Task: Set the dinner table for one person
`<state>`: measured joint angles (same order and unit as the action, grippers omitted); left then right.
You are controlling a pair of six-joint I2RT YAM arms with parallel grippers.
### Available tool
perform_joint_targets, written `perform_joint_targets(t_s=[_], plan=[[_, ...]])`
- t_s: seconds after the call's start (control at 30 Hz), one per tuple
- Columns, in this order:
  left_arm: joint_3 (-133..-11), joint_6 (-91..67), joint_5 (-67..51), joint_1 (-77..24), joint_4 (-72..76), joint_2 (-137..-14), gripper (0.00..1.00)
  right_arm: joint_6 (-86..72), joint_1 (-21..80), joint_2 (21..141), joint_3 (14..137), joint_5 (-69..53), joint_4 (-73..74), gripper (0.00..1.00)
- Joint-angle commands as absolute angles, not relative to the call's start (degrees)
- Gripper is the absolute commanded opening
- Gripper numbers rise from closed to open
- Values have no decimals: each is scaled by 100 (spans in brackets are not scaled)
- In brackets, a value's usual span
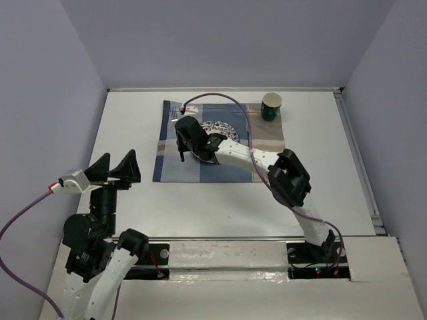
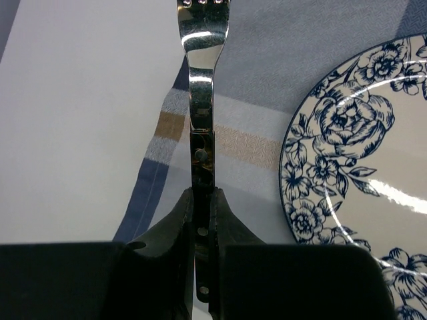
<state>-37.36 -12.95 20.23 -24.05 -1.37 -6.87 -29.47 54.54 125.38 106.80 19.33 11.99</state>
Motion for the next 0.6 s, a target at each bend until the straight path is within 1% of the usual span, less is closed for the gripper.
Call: perform_joint_targets(t_s=[0.0, 0.07, 0.13, 0.57], plan=[[-3771, -1283, 2092, -2487, 44, -703, 98, -3340, 5432, 12761, 11417, 2452, 975, 0], [-3771, -1275, 2083, -2513, 44, -712, 98, -3567, 5327, 13059, 11907, 2374, 1256, 0], [-3771, -1274, 2092, -2514, 44, -712, 98, -3612, 5326, 13305, 12083, 2425, 1318, 0], [-3771, -1266, 2083, -2610, 53, -782, 98, -4280, 5221, 14229, 12902, 2268, 1476, 0]])
